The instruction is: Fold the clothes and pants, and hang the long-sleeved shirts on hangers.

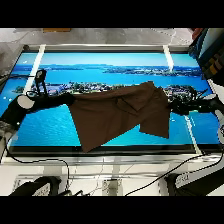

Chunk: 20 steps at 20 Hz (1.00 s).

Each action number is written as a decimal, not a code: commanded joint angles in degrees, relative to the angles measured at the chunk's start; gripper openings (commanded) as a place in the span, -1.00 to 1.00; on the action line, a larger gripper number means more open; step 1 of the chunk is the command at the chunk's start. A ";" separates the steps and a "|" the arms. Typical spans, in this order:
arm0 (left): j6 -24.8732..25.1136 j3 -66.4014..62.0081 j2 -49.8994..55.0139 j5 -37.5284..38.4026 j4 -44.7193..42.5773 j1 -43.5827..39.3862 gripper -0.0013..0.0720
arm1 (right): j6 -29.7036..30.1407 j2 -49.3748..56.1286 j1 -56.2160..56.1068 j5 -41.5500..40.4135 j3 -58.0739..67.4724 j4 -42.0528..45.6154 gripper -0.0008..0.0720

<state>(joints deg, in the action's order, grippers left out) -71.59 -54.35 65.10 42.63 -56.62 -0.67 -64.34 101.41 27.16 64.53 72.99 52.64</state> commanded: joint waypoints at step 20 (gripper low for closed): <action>-4.22 25.64 -2.86 21.64 3.41 -0.02 0.56 | 2.51 1.79 -0.96 2.89 1.05 0.07 -0.94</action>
<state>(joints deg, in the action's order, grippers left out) -76.51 -33.98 62.63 66.41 -55.16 -0.67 -61.82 103.18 26.22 66.85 73.97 52.95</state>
